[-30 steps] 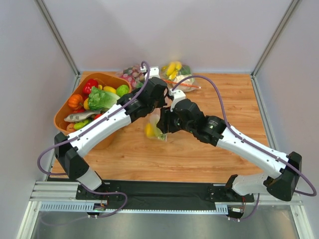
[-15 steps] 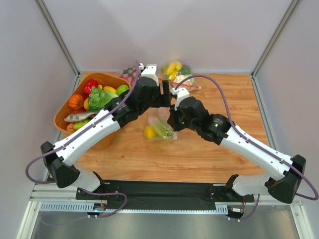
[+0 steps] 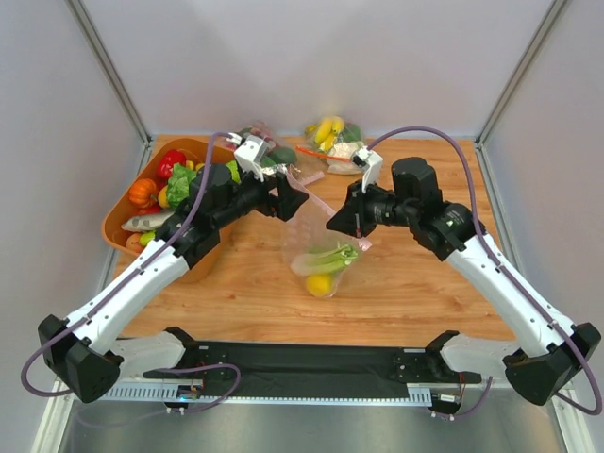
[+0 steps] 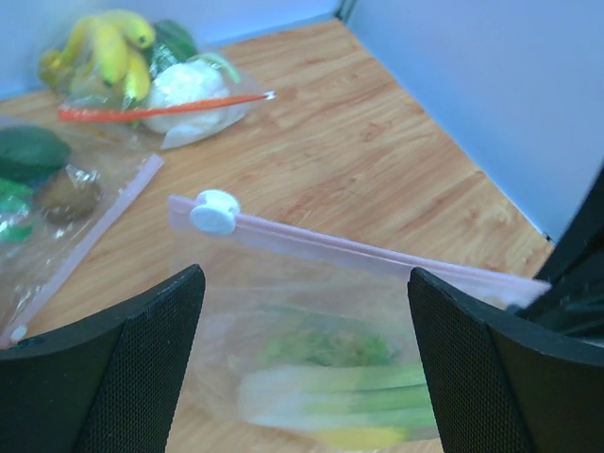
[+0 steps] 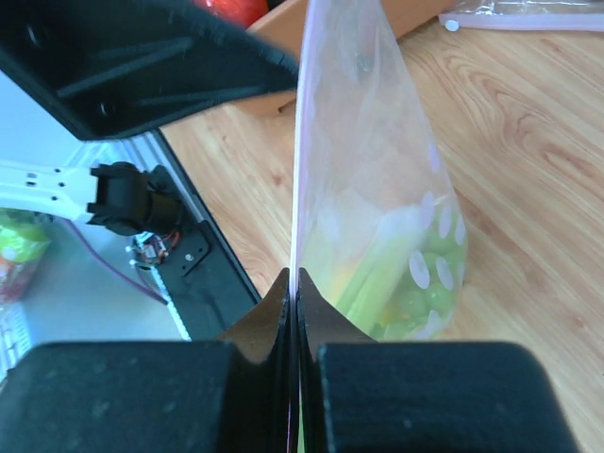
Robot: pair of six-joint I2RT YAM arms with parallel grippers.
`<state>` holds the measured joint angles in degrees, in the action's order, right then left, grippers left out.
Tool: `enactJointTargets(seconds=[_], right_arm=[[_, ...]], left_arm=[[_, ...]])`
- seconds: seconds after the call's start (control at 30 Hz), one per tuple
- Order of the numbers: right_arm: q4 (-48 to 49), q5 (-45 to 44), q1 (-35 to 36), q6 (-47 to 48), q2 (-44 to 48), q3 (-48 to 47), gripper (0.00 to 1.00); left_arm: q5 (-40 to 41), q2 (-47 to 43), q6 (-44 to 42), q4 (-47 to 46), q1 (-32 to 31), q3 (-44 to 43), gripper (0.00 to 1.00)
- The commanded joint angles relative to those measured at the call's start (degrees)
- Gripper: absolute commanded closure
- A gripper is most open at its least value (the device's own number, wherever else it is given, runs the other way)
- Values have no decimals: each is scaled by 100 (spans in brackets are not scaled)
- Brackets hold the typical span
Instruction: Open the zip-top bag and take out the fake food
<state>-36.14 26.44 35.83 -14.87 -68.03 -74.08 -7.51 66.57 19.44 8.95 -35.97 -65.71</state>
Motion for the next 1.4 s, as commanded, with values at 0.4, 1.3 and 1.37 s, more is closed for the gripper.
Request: enactJointTargets(seconds=[0.4, 1.3, 1.37], right_arm=[[1004, 3491, -1430, -68, 194, 430, 100], [-241, 4037, -1474, 748, 255, 211, 100], [-550, 3661, -1483, 1065, 272, 132, 99]], left_arm=[[-2703, -1260, -994, -1475, 634, 1500, 6], [-4933, -680, -556, -1398, 1013, 1298, 100], [-5076, -706, -503, -1247, 1021, 1166, 100]])
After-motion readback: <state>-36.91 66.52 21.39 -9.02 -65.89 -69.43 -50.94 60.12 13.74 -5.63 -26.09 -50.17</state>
